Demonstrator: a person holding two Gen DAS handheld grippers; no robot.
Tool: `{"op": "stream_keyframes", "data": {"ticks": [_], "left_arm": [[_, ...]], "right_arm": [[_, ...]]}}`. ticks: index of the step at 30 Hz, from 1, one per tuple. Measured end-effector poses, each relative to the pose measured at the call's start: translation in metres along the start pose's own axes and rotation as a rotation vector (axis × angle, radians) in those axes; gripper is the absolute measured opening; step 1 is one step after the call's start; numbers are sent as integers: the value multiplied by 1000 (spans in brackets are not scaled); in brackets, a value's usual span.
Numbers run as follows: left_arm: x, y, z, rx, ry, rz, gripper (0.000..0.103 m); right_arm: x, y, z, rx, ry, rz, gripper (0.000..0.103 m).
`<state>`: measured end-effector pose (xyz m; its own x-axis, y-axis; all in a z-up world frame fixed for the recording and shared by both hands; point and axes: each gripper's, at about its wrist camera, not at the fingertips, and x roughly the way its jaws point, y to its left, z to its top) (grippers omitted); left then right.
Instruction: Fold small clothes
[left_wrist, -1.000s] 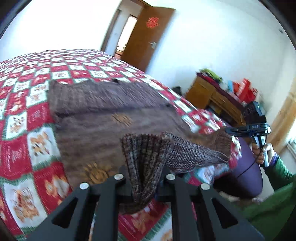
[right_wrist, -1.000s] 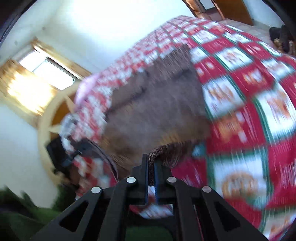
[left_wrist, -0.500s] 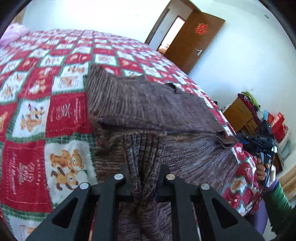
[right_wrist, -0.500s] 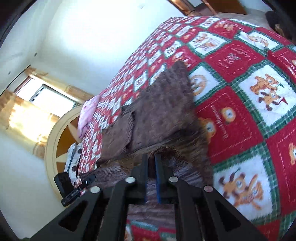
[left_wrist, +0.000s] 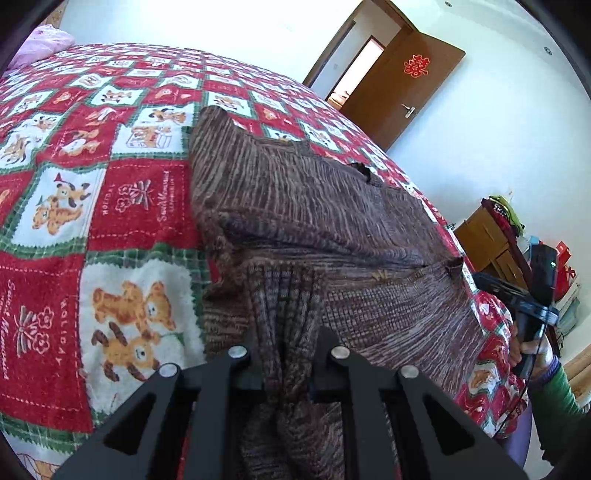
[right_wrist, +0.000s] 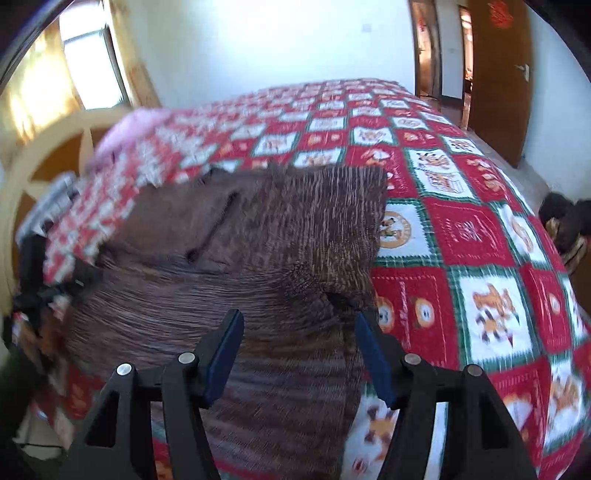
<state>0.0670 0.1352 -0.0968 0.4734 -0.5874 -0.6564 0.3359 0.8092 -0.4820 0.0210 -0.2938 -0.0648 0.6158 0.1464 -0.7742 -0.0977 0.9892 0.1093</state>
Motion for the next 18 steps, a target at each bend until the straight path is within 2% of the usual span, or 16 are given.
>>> {"op": "stream_keyframes", "data": {"ticks": [5,7,8,9,13,18], "left_arm": [[1,2,2,-6,1,-9,15],[1,2,3,-6,0,-10,15],[2,2,3,-5,1,-10,15],[2,3,4,-6,1,-10,15],[0,3,5,-25,-21,-12,15],[-14,-3,-1,-14,-50,-8,14]], "right_arm": [[42,3,3,-44,86,-14,53],[49,7,1,-50,95,-22,41],[48,10,1,-45,88,-16,20],[47,9,2,-33,86,-7,12],[37,11,0,12,72,-18,10],[-4,27,-7,18,-3,-29,10]]}}
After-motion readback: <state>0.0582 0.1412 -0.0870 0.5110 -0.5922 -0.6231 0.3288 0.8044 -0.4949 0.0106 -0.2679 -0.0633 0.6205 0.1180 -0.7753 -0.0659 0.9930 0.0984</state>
